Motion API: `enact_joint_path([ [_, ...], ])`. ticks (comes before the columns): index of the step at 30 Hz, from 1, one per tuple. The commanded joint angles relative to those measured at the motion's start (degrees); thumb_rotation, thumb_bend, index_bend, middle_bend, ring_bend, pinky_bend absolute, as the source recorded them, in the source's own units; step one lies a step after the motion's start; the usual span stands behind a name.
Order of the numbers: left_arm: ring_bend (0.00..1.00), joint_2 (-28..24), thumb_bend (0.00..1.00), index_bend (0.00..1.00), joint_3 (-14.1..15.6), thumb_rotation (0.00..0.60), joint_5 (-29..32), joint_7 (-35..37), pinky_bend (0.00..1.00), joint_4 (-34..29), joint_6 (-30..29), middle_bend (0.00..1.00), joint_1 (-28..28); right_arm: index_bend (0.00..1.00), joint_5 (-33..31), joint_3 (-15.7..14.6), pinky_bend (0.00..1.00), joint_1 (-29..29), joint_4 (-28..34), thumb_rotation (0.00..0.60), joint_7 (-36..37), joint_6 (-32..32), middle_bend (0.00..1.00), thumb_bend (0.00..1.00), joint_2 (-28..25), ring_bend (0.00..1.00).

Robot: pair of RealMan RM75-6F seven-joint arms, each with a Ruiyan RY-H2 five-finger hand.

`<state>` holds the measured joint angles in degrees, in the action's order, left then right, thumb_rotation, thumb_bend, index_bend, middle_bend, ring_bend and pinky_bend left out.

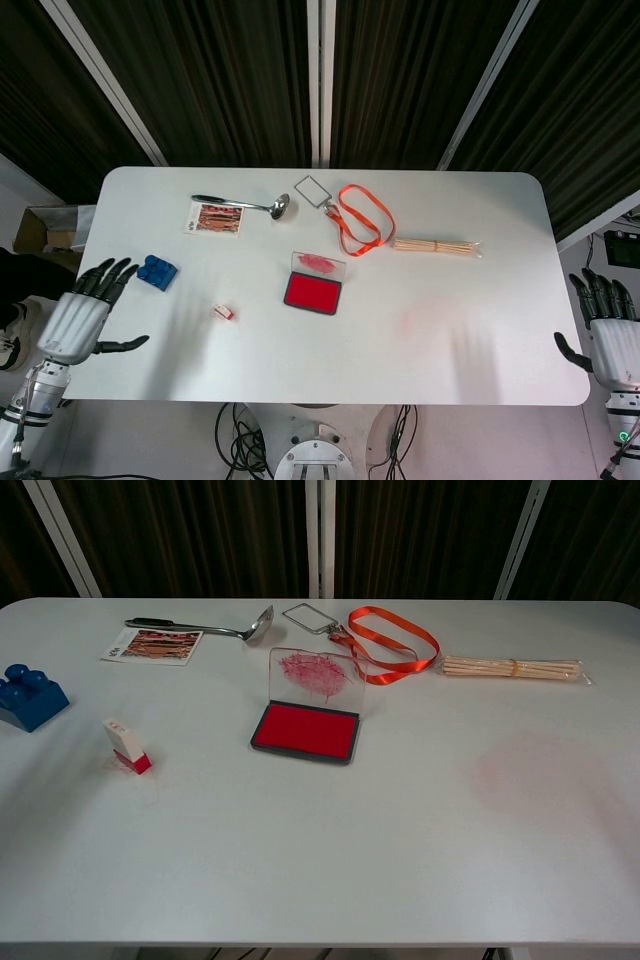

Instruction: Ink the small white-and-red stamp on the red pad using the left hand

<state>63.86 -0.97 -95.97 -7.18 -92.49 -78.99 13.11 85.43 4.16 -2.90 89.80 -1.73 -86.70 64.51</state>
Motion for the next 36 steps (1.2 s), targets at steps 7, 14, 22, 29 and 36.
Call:
enact_joint_path([
  [7, 0.54, 1.8, 0.02, 0.06, 0.6, 0.6, -5.1, -3.9, 0.77, 2.2, 9.8, 0.19, 8.7, 0.0, -0.9, -0.4, 0.0, 0.0, -0.5, 0.6, -0.4, 1.3, 0.0, 0.2, 0.9, 0.0],
  [14, 0.78, 5.5, 0.05, 0.13, 1.3, 0.6, -3.4, -0.6, 0.91, 8.5, 14.2, 0.23, 11.6, 0.0, -0.8, -0.5, 0.0, 0.3, 0.3, 0.6, -1.1, 0.9, 0.0, 0.2, 0.4, 0.0],
  [22, 0.8, 12.8, 0.05, 0.14, 1.7, 0.6, -5.9, 5.1, 0.91, 20.0, 9.8, 0.23, 12.8, 0.0, -1.1, -0.7, 0.0, 0.6, 0.0, 0.6, -1.1, 1.1, 0.0, 0.2, 0.4, 0.0],
  [29, 0.8, 17.8, 0.1, 0.15, 3.1, 0.6, -6.8, 8.4, 0.91, 26.1, 10.2, 0.23, 14.7, 0.0, -1.1, -0.7, 0.0, 0.6, -0.3, 0.6, -1.1, 1.2, 0.0, 0.2, 0.6, 0.0],
  [36, 0.8, 21.7, 0.11, 0.21, 4.4, 0.6, -8.1, 10.6, 0.91, 31.4, 9.4, 0.24, 16.3, 0.0, -1.5, -0.5, 0.0, 0.7, 0.0, 0.6, -1.2, 1.3, 0.0, 0.2, 0.2, 0.0],
])
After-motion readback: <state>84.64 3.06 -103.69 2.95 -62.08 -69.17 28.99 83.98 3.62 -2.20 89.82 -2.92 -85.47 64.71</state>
